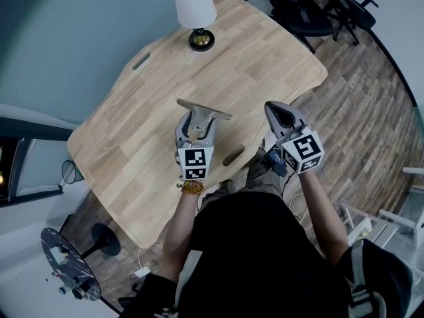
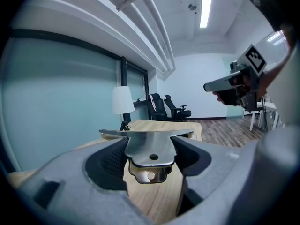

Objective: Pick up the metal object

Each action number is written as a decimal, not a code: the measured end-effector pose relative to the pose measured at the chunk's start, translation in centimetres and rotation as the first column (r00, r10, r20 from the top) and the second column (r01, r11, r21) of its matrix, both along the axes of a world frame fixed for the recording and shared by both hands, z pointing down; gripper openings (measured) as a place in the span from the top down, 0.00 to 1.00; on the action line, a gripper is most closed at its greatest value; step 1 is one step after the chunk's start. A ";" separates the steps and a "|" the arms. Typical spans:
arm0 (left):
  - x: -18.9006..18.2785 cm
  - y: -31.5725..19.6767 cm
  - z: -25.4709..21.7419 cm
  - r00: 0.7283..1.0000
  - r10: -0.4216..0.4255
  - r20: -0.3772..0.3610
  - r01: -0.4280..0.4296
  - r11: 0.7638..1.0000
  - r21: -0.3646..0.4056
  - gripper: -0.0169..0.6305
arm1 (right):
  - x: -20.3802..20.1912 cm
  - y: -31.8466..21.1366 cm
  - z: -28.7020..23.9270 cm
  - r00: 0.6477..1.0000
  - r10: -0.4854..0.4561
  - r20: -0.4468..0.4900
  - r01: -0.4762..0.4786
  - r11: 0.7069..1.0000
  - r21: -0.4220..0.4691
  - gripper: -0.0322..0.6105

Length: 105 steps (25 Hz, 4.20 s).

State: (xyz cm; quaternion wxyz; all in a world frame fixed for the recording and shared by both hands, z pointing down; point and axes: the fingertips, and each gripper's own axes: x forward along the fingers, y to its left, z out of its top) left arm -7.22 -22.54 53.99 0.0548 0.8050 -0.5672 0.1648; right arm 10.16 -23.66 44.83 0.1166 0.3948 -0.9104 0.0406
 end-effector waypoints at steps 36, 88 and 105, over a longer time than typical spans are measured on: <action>-3.8 5.9 -18.9 0.992 -0.067 -0.108 0.103 0.924 0.368 0.50 | -8.1 3.7 -4.7 0.990 -0.144 -0.005 0.144 0.983 0.113 0.95; -6.8 8.5 -10.5 0.983 -0.156 -0.097 0.175 0.955 0.241 0.50 | -15.7 11.5 -3.6 0.980 -0.181 0.085 0.165 0.972 0.167 0.95; -7.9 8.5 -9.5 0.982 -0.168 -0.090 0.184 0.959 0.213 0.50 | -17.3 11.9 -3.6 0.973 -0.216 0.078 0.201 0.965 0.168 0.95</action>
